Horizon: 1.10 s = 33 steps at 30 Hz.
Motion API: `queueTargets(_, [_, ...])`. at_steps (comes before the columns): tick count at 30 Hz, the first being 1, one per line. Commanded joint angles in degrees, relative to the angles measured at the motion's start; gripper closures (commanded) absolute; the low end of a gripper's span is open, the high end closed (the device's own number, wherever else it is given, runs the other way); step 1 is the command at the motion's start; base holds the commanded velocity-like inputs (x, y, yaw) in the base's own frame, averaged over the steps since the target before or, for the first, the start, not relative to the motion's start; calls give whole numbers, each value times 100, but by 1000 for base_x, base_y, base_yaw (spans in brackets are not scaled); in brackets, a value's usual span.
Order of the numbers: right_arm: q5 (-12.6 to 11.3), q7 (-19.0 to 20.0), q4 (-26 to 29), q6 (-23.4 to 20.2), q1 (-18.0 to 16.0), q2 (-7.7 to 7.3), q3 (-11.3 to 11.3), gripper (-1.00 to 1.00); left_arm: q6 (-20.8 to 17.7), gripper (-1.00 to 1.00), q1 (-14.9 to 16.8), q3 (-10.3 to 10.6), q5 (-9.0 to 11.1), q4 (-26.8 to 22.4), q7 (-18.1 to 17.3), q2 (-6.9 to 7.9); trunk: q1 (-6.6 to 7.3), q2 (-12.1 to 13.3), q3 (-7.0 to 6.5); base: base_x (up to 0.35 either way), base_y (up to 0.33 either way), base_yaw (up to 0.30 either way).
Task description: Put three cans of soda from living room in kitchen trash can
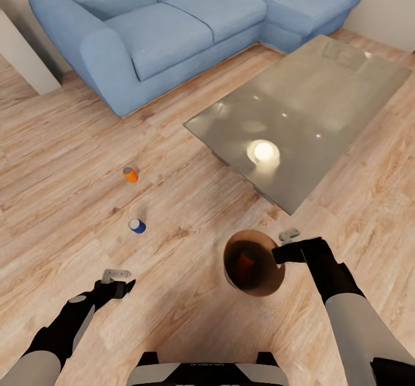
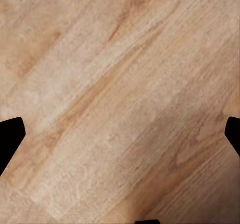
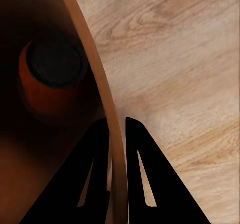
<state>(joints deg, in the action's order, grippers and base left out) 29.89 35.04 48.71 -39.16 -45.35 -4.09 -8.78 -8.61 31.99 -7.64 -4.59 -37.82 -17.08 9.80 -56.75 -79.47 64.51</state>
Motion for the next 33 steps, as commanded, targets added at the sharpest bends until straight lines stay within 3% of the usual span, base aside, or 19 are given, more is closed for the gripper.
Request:
queueTargets(1, [-92,29,-1,-39,-1,4,0,100,0,-100,0,0,0,6,-1,-1,0,0,0,277,220,0])
queueTargets(10, [-117,29,-11,-266,-1,27,10,100,-2,-100,0,-8,-8,18,-7,-2,0,0,-14,226,255,-70])
queueTargets(16, [-468,21,-11,-428,-1,15,-5,100,-5,-100,-3,-2,-30,11,-12,-4,0,0,-40,116,280,-202])
queueTargets(21, [-530,21,-11,-434,-1,16,-7,100,-2,-100,-18,-1,-14,-1,-14,-5,0,0,-47,22,127,-102])
queueTargets(33, [-579,73,-11,-449,-1,15,-43,100,-17,-100,-50,6,-30,-5,-274,0,0,0,-46,-216,182,-95])
